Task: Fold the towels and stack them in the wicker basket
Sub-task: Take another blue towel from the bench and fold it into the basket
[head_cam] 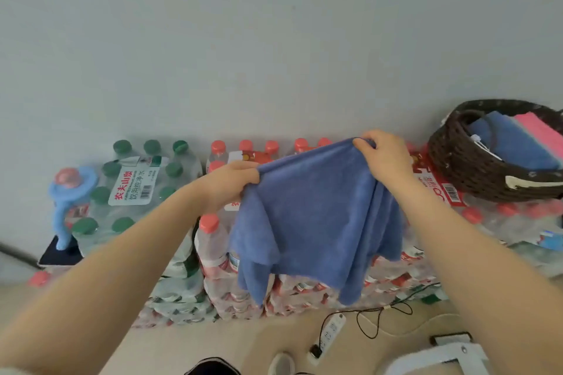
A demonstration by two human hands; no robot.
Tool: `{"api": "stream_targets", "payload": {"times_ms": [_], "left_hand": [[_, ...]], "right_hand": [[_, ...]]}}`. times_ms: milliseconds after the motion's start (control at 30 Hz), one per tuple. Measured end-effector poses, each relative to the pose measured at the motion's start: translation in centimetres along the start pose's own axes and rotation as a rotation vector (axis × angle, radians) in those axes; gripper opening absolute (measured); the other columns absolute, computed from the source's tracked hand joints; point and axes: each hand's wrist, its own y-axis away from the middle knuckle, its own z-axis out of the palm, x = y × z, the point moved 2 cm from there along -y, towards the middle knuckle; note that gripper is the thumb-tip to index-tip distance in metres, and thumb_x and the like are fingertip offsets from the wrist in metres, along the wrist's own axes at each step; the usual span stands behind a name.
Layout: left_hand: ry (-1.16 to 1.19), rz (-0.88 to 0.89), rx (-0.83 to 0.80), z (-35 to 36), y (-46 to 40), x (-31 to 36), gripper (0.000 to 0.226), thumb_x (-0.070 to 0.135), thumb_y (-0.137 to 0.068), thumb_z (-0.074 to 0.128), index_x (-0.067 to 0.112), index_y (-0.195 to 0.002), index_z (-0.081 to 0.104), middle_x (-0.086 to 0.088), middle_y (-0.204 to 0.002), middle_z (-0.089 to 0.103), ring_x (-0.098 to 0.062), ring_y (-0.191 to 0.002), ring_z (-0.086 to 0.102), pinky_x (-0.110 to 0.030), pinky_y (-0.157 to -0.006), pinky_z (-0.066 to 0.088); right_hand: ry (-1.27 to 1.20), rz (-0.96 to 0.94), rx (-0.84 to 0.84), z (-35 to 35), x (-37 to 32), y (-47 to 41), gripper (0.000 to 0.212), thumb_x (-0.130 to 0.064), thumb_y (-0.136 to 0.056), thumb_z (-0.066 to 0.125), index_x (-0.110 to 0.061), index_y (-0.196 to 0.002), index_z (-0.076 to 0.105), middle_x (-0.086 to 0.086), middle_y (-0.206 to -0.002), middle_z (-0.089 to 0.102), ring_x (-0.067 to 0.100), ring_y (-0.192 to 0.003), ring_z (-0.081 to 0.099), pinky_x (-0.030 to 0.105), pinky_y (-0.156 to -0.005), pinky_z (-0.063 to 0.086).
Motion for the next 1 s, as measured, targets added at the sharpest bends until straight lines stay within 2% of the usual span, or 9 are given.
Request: {"api": "stream_targets", "payload": {"times_ms": [100,200,333,433,600,667,767,833,1000], "left_hand": [[-0.052,-0.092,0.168,-2.3,-1.4,-1.6,0.026,0.025,-0.090,0.048,0.005,-0.075,0.056,-0.008,-0.066,0.049,-0.019,-0.062,0.041,-0.029,-0.057,0.035],[-0.257,-0.150,0.349,-5.2,-1.4,-2.9,0.043,0.046,-0.085,0.056,0.005,-0.076,0.061,-0.013,-0.075,0.060,-0.021,-0.070,0.052,-0.030,-0.066,0.043],[-0.581,-0.227,0.144,-7.4,-0.5,-3.8,0.043,0.057,-0.072,0.062,0.014,-0.068,0.054,0.002,-0.069,0.052,-0.016,-0.069,0.047,-0.026,-0.062,0.034],[-0.794,-0.227,0.190,-10.1,-1.2,-4.1,0.035,0.040,-0.076,0.067,0.014,-0.066,0.045,0.001,-0.064,0.043,-0.021,-0.068,0.043,-0.028,-0.056,0.030],[-1.085,-0.236,0.509,-15.0,-3.2,-2.6,0.021,0.027,-0.087,0.055,0.011,-0.101,0.051,-0.014,-0.101,0.057,-0.032,-0.089,0.054,-0.035,-0.067,0.038],[-1.186,-0.203,0.617,-16.8,-3.6,-2.3,0.021,0.017,-0.088,0.053,0.006,-0.106,0.047,-0.017,-0.102,0.058,-0.036,-0.092,0.058,-0.036,-0.065,0.037],[-1.524,0.018,0.810,-18.6,-4.5,-2.8,0.030,0.002,-0.061,0.071,0.007,-0.084,0.053,-0.010,-0.072,0.059,-0.028,-0.063,0.060,-0.028,-0.051,0.040],[-1.670,0.140,0.791,-17.9,-5.2,-3.2,0.031,0.004,-0.051,0.067,0.012,-0.076,0.051,-0.004,-0.067,0.057,-0.023,-0.057,0.056,-0.025,-0.051,0.040],[-1.364,0.704,0.356,-10.5,-6.9,-4.2,0.026,0.014,-0.066,0.038,0.010,-0.083,0.057,-0.011,-0.092,0.061,-0.028,-0.080,0.049,-0.034,-0.066,0.034]], "right_hand": [[-0.047,0.014,0.003,2.4,-0.4,-2.8,0.027,-0.026,-0.094,0.047,-0.005,-0.086,0.060,0.010,-0.078,0.060,0.027,-0.074,0.053,0.034,-0.063,0.035],[-0.137,0.034,-0.046,5.2,-0.6,-4.7,0.021,-0.022,-0.095,0.045,-0.007,-0.088,0.059,0.008,-0.082,0.057,0.025,-0.078,0.051,0.030,-0.067,0.034],[-0.075,0.062,-0.159,8.4,-0.2,-5.3,0.022,-0.019,-0.095,0.045,-0.004,-0.088,0.059,0.018,-0.093,0.064,0.036,-0.089,0.057,0.037,-0.072,0.040],[-0.012,0.032,-0.240,10.1,-1.0,-5.2,0.020,-0.021,-0.094,0.048,-0.009,-0.082,0.058,0.014,-0.087,0.063,0.032,-0.085,0.055,0.034,-0.067,0.037],[-0.044,-0.004,-0.335,12.0,-3.8,-5.1,0.022,-0.020,-0.093,0.050,-0.006,-0.079,0.059,0.007,-0.078,0.059,0.026,-0.077,0.052,0.033,-0.066,0.036],[-0.051,-0.024,-0.331,12.6,-5.3,-5.2,0.023,-0.020,-0.093,0.049,-0.003,-0.082,0.060,0.007,-0.077,0.058,0.025,-0.075,0.051,0.032,-0.065,0.035],[-0.008,-0.050,-0.274,13.2,-7.4,-5.3,0.022,-0.020,-0.094,0.048,-0.004,-0.084,0.059,0.013,-0.080,0.062,0.026,-0.075,0.053,0.035,-0.066,0.038],[0.040,-0.020,-0.245,13.6,-7.8,-5.1,0.020,-0.020,-0.095,0.046,-0.006,-0.090,0.060,0.014,-0.088,0.065,0.028,-0.080,0.057,0.037,-0.071,0.043],[0.079,0.091,-0.195,13.2,-6.3,-3.3,0.024,-0.026,-0.093,0.048,-0.008,-0.104,0.059,0.009,-0.106,0.063,0.029,-0.098,0.057,0.034,-0.080,0.042]]}}
